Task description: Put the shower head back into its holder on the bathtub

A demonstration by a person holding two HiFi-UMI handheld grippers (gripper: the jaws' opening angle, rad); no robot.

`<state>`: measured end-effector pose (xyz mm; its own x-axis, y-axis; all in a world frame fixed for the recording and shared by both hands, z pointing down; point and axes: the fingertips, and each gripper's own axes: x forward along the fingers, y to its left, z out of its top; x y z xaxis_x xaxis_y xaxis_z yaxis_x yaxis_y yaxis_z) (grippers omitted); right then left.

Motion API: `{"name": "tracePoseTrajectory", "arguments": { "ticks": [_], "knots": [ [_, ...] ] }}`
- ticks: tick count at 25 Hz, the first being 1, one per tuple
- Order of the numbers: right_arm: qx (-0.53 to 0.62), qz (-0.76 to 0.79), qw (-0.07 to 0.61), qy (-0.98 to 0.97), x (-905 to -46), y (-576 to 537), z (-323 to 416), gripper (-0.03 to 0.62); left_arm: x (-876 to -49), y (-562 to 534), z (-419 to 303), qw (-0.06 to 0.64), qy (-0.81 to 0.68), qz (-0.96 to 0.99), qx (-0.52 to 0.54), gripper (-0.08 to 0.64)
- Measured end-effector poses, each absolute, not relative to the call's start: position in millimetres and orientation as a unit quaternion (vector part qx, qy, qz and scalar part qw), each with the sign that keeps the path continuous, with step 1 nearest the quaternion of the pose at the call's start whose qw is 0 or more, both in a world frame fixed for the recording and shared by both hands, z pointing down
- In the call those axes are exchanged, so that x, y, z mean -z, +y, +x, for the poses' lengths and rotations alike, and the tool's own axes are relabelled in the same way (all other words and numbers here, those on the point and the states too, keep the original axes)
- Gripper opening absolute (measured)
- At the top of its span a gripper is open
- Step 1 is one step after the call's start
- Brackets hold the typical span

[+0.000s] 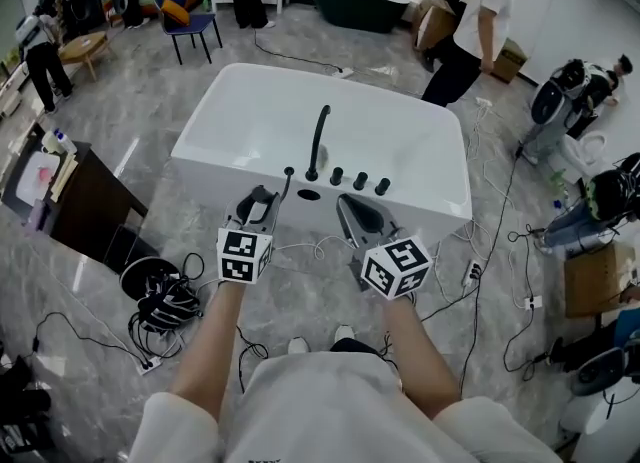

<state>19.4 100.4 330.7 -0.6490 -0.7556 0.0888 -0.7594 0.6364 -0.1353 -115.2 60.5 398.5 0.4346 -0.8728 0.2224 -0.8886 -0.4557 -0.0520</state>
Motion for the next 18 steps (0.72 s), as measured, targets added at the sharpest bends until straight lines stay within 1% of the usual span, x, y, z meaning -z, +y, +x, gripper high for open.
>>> {"name": "tracePoseTrajectory", "arguments": {
  "ticks": [18],
  "knots": [
    [-0.091,0.398,0.005,-0.913,-341.1,54.6,2.6,0.017,-376.9,27.2,-124.0,0.015,-0.523,0.846,-0.1,0.138]
  ]
}}
